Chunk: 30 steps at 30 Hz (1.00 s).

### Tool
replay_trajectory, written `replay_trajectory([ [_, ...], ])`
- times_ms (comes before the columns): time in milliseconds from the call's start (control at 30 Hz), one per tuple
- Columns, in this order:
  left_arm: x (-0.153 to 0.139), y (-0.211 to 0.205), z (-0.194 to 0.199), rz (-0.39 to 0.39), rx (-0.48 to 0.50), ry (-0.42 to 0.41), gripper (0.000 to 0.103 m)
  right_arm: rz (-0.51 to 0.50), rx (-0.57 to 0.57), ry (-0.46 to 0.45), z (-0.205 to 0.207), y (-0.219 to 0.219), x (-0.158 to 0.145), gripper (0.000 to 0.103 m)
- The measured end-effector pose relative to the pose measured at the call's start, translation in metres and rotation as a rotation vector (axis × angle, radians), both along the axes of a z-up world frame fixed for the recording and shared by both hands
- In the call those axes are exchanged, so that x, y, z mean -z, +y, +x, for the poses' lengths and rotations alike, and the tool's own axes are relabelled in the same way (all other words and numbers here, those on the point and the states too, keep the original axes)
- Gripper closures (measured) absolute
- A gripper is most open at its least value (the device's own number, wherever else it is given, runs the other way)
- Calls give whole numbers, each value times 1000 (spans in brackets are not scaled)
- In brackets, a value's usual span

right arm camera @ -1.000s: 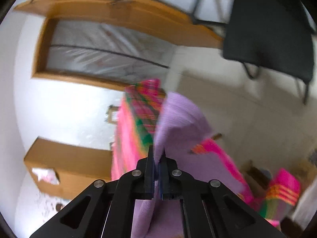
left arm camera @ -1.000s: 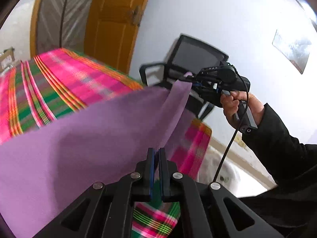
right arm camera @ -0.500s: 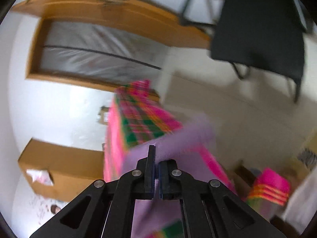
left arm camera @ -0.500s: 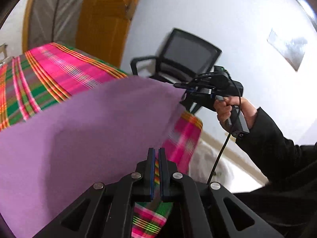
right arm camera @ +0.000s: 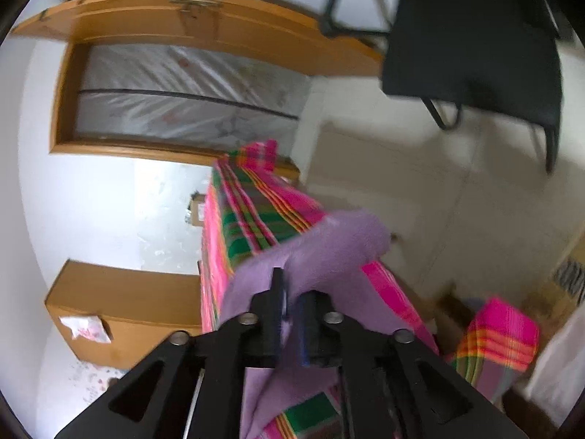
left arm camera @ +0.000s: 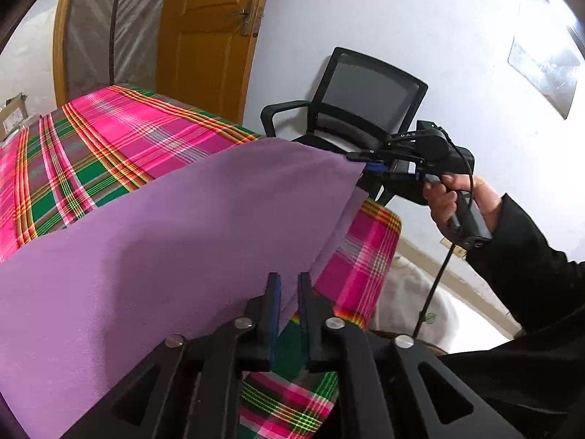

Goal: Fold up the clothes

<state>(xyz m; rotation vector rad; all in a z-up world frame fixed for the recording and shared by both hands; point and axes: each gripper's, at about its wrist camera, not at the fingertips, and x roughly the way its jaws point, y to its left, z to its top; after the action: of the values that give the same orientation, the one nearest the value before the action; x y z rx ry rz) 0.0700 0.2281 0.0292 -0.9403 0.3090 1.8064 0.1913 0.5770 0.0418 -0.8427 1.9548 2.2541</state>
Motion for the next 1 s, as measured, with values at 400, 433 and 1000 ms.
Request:
replay_trajectory([
  [400,12,16,1,-63,25,49,84,-101,-80,61,7,-34,1,81],
  [433,13,17,0,-68,25,52,84,-97,-91,61,6,-36,-1,81],
  [1000,15,27,8,-100,36,124,84,41,-90,106,8,-50,-39,99],
])
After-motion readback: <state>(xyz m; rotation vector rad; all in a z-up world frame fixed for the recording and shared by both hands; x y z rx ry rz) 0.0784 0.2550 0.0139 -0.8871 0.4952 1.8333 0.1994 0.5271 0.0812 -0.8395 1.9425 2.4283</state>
